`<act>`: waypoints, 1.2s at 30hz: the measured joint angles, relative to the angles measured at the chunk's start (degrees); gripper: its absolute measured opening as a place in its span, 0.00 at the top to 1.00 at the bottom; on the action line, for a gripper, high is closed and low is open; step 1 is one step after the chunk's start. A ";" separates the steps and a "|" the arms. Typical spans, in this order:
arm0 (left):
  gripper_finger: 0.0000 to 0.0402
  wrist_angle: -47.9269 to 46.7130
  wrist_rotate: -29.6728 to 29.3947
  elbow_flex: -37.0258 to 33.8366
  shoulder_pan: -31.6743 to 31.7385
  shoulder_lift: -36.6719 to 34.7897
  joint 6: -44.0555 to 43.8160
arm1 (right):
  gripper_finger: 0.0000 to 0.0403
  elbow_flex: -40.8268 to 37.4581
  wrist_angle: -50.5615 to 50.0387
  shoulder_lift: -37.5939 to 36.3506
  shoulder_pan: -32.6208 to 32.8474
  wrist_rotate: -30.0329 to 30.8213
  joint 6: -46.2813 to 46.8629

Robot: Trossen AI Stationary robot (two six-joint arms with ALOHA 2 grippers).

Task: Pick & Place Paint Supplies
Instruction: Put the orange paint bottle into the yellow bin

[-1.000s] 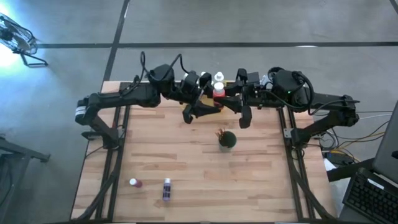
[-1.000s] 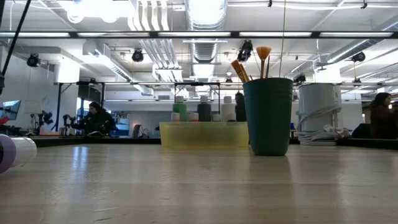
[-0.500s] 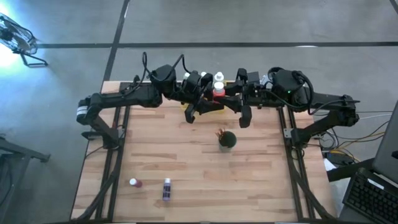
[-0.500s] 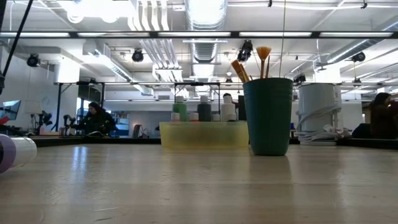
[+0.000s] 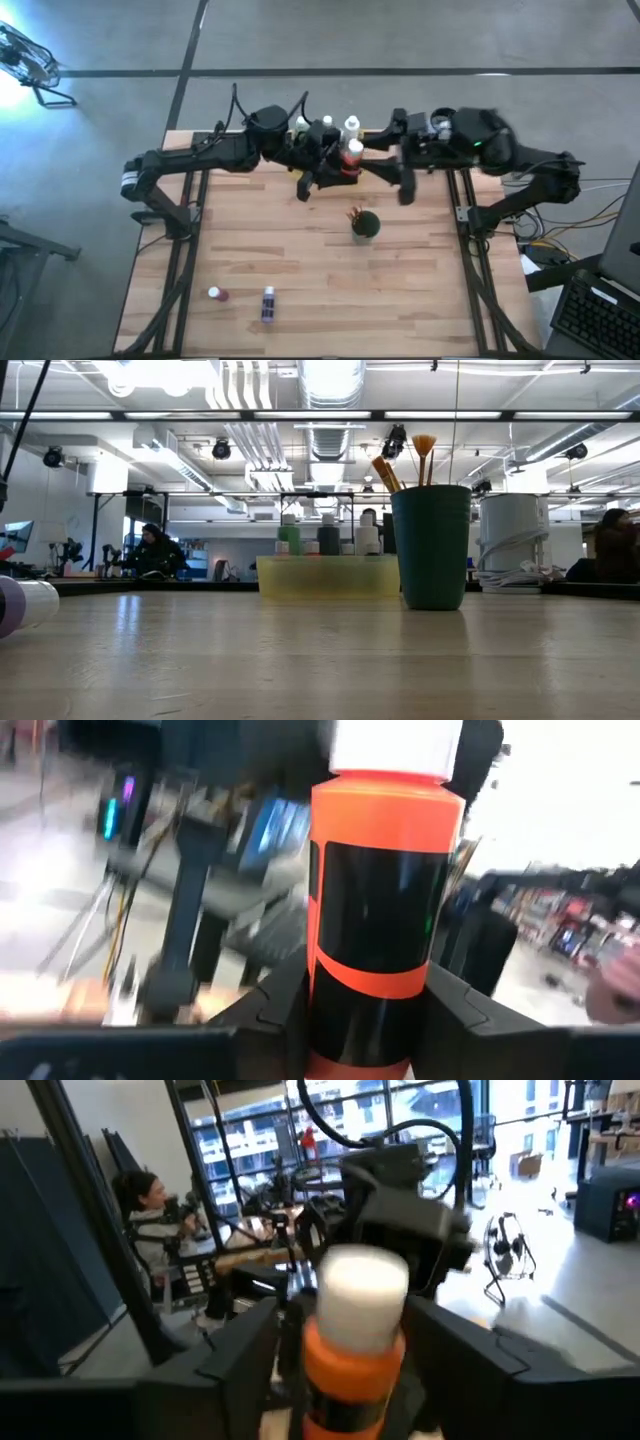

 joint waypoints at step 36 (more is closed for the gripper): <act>0.70 -55.39 -9.60 15.20 -1.68 2.53 18.63 | 0.38 1.07 -26.80 -0.42 -0.04 -1.71 11.04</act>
